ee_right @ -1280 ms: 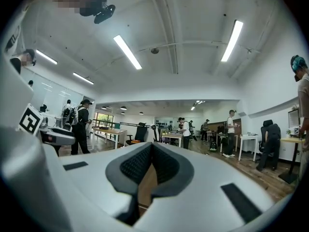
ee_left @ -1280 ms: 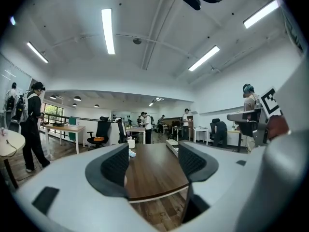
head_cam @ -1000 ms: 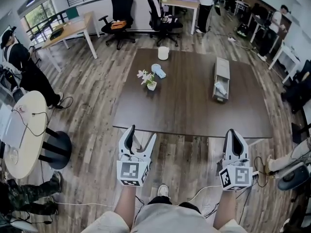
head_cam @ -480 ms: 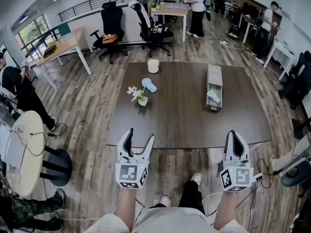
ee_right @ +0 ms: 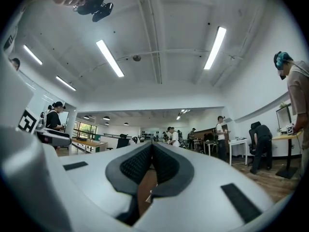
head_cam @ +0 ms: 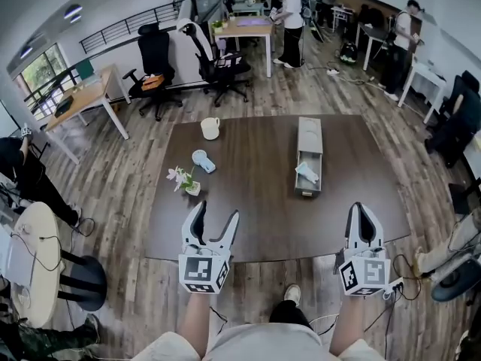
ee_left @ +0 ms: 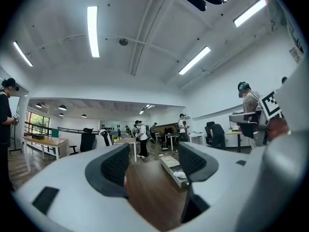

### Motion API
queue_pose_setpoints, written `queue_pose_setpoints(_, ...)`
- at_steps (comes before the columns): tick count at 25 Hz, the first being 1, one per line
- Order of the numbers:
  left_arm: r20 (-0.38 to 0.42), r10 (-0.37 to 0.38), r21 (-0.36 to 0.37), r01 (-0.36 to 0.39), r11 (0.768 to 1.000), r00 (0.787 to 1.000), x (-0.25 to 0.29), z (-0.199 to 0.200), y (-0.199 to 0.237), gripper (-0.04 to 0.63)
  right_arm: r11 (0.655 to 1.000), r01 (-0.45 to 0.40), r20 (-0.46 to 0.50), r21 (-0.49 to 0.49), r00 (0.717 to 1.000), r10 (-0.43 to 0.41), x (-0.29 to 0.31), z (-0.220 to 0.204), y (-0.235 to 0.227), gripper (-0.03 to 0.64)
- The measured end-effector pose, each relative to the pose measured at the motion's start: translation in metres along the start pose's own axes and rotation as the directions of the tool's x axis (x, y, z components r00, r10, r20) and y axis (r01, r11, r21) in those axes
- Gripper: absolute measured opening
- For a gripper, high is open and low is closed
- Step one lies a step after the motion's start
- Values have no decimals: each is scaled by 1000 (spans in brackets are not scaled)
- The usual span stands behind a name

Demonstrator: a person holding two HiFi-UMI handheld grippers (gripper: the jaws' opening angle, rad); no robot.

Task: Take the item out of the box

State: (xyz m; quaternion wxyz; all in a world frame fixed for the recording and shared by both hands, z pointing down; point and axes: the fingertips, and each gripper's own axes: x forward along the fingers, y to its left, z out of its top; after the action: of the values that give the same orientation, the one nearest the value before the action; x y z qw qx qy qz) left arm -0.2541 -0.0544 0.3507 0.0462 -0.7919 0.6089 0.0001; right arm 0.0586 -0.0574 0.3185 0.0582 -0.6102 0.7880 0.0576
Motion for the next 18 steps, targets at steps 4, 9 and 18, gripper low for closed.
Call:
queue_pose_setpoints(4, 6, -30, 17, 30, 999, 1000, 47, 8, -29, 327, 1000, 20, 4, 6, 1000, -20, 20, -1, -46, 2)
queue_pose_setpoints(9, 1, -47, 29, 47, 998, 999, 98, 13, -59, 327, 999, 37, -4, 11, 999, -37, 43, -7, -98, 2)
queue_pose_setpoints(18, -10, -93, 60, 93, 994, 996, 186, 15, -126, 327, 996, 73, -2, 42, 997, -73, 73, -23, -192, 2)
